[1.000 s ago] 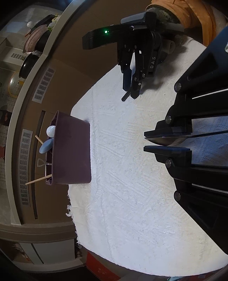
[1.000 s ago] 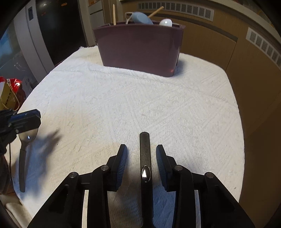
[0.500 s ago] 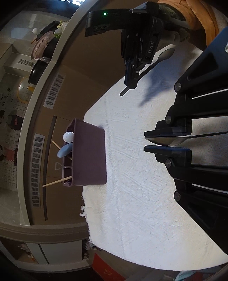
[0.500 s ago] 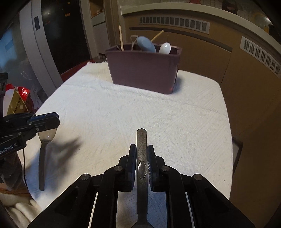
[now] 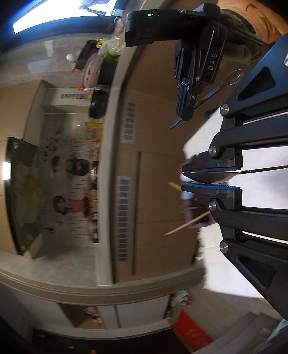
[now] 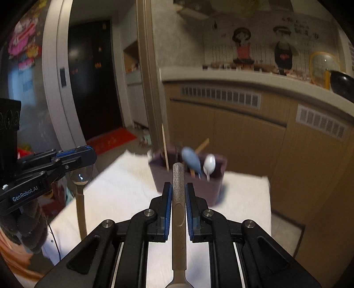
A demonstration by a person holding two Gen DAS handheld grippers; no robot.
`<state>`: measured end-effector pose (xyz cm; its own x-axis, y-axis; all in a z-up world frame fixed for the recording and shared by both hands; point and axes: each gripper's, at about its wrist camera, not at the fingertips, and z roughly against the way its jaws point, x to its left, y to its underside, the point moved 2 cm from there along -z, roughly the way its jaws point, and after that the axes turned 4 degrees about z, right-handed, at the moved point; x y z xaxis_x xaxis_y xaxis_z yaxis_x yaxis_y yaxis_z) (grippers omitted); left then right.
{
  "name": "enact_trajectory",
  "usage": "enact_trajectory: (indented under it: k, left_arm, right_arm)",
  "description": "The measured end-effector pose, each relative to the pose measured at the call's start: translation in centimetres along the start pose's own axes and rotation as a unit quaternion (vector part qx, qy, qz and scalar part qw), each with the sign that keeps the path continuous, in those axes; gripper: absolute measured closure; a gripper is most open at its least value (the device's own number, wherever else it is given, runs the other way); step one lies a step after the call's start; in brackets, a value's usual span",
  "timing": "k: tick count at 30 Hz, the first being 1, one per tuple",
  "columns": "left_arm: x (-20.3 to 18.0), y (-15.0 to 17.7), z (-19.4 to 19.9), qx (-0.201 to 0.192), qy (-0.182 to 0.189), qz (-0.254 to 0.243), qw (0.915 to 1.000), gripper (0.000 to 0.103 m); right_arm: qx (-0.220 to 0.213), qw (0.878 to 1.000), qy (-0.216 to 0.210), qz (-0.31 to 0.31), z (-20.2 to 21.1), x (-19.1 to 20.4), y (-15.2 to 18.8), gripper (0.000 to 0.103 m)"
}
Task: Organize utensils
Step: 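Carry both held spoons over the purple caddy and lower them in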
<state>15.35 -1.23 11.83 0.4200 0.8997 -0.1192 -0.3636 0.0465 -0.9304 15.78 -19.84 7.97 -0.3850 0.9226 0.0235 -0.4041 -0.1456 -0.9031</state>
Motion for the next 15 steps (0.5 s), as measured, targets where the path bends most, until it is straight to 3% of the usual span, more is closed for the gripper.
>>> enact_trajectory:
  k: [5,9,15]
  left_arm:
    - [0.6,-4.0,-2.6,-0.032,-0.007,0.000,0.9995,0.096]
    - [1.4,-5.7,-5.3,-0.034,-0.009,0.004,0.9994,0.096]
    - [2.9,-7.8,-9.9,-0.034,-0.014,0.009,0.9993,0.096]
  right_arm:
    - [-0.042,0.999,-0.002,0.007,-0.8,-0.8,-3.9,0.090]
    - [-0.036,0.999,-0.013,-0.001,-2.6,-2.3,-5.9,0.090]
    - [-0.014,1.000,0.009,0.005,-7.5,-4.9,-8.9,0.090]
